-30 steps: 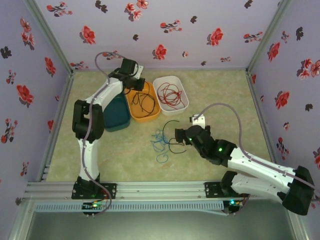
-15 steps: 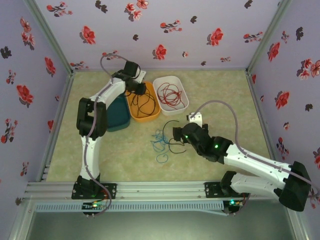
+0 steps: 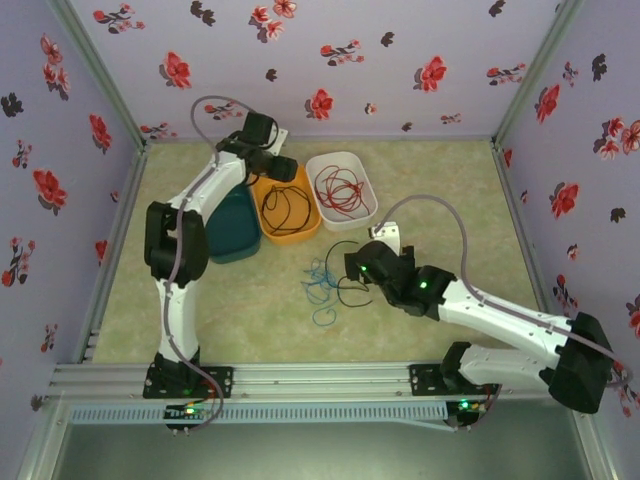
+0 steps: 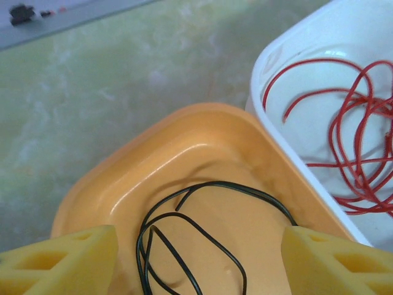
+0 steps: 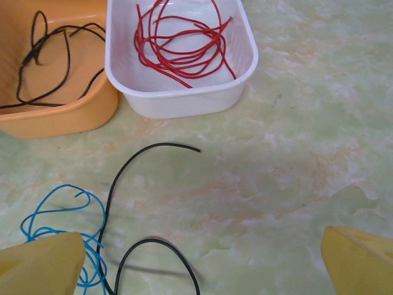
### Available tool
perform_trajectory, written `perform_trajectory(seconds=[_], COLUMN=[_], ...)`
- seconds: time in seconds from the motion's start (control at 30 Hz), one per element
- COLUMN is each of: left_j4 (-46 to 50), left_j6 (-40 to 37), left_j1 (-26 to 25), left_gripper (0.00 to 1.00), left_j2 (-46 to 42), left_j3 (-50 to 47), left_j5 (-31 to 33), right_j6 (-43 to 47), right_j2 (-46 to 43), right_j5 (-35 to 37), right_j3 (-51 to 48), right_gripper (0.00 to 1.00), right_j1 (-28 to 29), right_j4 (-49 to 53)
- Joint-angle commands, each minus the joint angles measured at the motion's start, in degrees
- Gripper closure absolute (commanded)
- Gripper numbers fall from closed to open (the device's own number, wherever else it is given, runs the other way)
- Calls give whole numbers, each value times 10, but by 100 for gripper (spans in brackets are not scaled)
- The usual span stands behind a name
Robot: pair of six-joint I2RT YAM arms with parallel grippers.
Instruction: Untangle the cables
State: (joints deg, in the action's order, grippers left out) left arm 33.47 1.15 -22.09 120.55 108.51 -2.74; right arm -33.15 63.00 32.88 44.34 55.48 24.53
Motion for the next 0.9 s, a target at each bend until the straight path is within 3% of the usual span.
perform_trajectory(seconds=[0.0,0.1,0.2,0.6,0.87], left_j4=[-9,-24,-49,-247,-337], left_j6=[-5,-4,3,87,118], left_j1=[-14,-26,-36,-81,-139], left_gripper=[24,17,1,0,0], left_j2=[-44,-79,-130,-417,-544], left_j3=[-18,-41,-84,-412,-582], left_j5=[28,43,58,115,160], right_j6=[-32,-47,-53,-180,-267], right_j2=[17,37,59,122,140], right_j5=[32,23,-14,-133,-221], right_j3=[26,36,43,44,3], right_gripper=[1,1,3,20,29], right_j1=[-5,-15,-26,-67,-71], right_j4=[49,74,80,119,55])
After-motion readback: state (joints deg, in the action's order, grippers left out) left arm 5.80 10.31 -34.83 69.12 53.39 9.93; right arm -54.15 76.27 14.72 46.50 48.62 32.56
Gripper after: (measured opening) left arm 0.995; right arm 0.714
